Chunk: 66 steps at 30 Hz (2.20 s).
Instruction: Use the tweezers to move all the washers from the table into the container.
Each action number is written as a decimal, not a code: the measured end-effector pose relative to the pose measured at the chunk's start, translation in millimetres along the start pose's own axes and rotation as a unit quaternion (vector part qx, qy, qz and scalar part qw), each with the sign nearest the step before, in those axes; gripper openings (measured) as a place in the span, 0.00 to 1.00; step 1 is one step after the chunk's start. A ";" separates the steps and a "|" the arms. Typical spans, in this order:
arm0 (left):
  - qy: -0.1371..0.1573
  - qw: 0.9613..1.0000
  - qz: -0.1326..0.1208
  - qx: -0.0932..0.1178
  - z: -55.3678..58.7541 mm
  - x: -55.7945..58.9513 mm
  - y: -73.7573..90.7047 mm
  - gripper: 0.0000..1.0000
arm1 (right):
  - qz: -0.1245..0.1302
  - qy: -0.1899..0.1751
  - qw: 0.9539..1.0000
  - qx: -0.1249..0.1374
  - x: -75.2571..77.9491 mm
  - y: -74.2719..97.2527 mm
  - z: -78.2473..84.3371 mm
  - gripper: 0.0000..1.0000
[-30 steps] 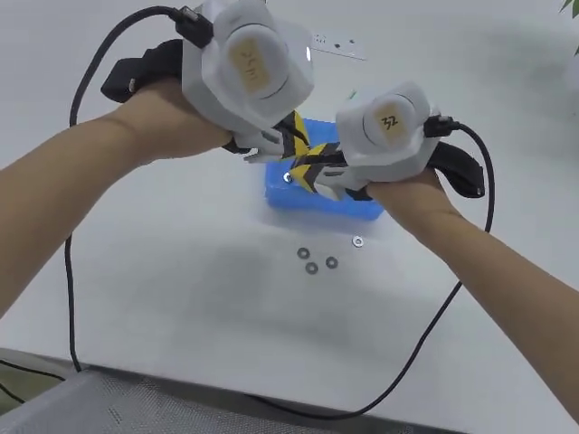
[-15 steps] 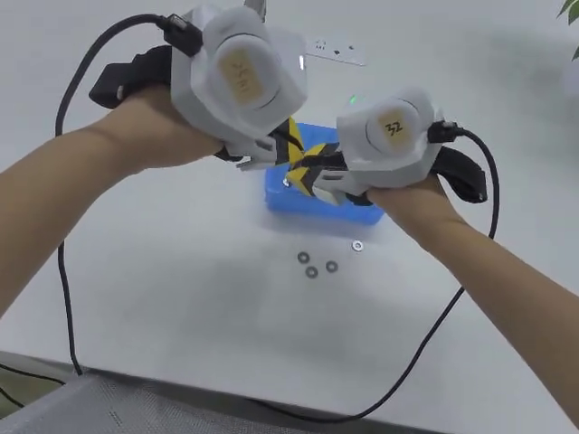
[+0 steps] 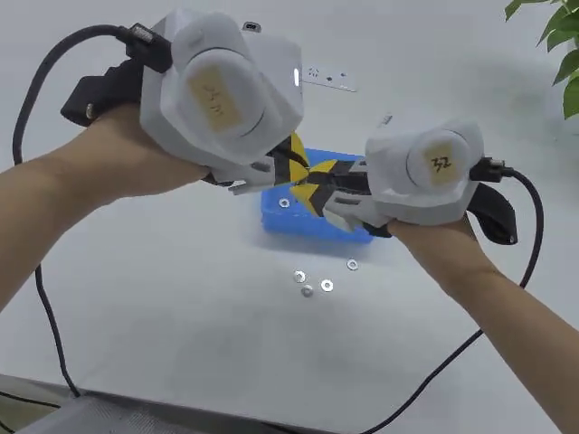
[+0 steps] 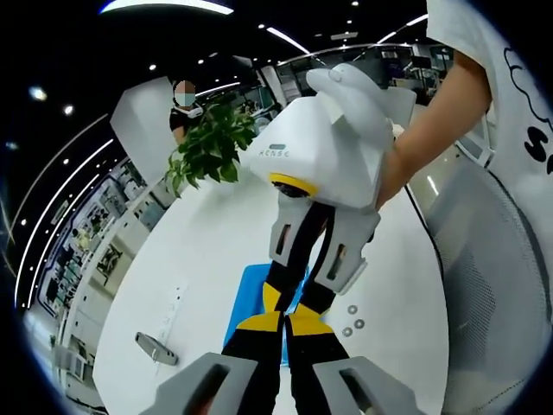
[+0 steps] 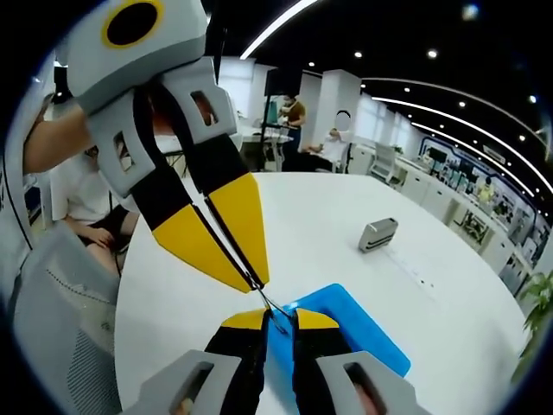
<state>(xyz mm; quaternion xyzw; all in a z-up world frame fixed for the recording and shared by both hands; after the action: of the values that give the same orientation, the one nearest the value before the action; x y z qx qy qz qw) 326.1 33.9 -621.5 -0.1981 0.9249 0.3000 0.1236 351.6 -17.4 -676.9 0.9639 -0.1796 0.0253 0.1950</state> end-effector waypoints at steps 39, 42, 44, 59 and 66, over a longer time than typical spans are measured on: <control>0.094 0.995 0.033 -0.022 30.2 54.2 -28.7 0.00 | -0.014 -0.102 0.994 -0.035 -42.7 13.2 63.3 0.07; 0.096 0.994 0.034 -0.026 31.8 54.1 -29.2 0.00 | -0.016 -0.106 0.994 -0.036 -42.8 11.3 64.7 0.07; 0.096 0.994 0.036 -0.028 32.7 54.4 -29.7 0.00 | -0.015 -0.107 0.993 -0.037 -43.0 10.8 65.5 0.07; 0.106 0.994 0.035 -0.017 31.6 53.9 -31.3 0.00 | -0.019 -0.064 0.996 -0.056 -43.5 9.4 68.6 0.05; 0.099 0.994 0.035 -0.020 28.7 55.3 -30.6 0.00 | -0.020 -0.051 0.996 -0.064 -43.3 10.7 66.3 0.05</control>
<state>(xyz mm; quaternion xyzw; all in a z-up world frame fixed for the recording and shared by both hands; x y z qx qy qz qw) 293.4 12.4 -678.9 -0.1964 0.9328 0.3017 0.0169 305.9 -37.6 -739.3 0.9530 -0.1708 -0.0394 0.2471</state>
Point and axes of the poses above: the centre of the closed fingertips' face, and the gripper's own axes: y roughly backward along the fingers, x roughly to its right, z roughly out of its underside, the point moved 5 cm from there along y, roughly backward along the fingers, and after that the axes turned 12 degrees about x, right-handed, at the moved point
